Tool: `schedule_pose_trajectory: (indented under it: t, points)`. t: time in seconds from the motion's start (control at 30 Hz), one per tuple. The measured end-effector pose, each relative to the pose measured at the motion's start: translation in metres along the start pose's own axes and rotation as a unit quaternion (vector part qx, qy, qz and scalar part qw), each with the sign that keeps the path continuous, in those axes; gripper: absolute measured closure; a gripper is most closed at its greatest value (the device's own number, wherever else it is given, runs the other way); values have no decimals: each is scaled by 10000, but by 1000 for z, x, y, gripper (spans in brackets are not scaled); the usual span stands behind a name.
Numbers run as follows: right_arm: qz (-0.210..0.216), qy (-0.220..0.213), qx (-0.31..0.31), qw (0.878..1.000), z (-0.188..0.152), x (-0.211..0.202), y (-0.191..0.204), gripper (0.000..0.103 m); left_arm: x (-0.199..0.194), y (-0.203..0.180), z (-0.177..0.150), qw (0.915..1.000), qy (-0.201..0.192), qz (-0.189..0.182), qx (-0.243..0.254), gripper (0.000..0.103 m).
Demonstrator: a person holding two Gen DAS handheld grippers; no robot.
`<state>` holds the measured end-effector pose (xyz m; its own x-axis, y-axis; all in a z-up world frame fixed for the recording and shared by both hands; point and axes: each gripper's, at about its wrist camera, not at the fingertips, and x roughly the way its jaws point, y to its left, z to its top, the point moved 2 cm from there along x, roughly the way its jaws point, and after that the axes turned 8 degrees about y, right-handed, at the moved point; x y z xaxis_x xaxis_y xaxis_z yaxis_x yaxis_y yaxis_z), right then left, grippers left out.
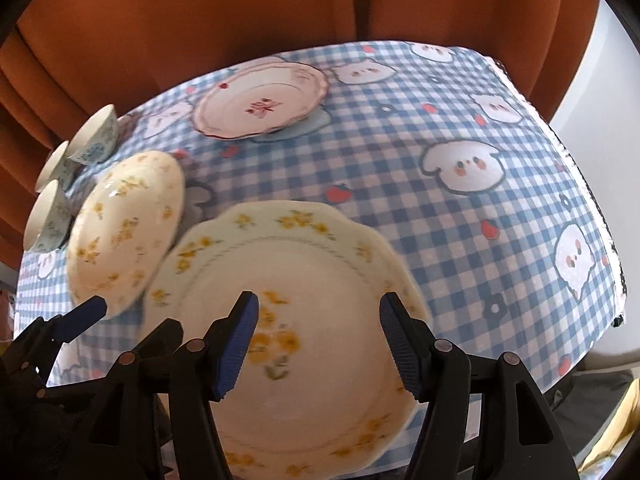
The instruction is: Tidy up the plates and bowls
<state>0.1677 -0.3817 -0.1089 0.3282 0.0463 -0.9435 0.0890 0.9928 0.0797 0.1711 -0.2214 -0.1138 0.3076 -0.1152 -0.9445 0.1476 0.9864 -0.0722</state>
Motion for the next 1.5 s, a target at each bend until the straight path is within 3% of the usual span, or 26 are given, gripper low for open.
schedule_pose_trajectory:
  t: [0.37, 0.73, 1.23, 1.5]
  points:
    - [190, -78, -96, 9997, 4, -6, 71, 28, -17, 67, 5, 9996, -40, 76, -268, 11]
    - [266, -137, -218, 9993, 41, 12, 129, 26, -9, 123, 36, 9973, -148, 397, -603, 11]
    - [224, 108, -300, 9992, 86, 84, 151, 27, 48, 137, 69, 9950, -231, 725, -645, 11]
    - [161, 193, -391, 9989, 91, 99, 157, 32, 63, 145, 68, 9953, -8, 566, -789, 18]
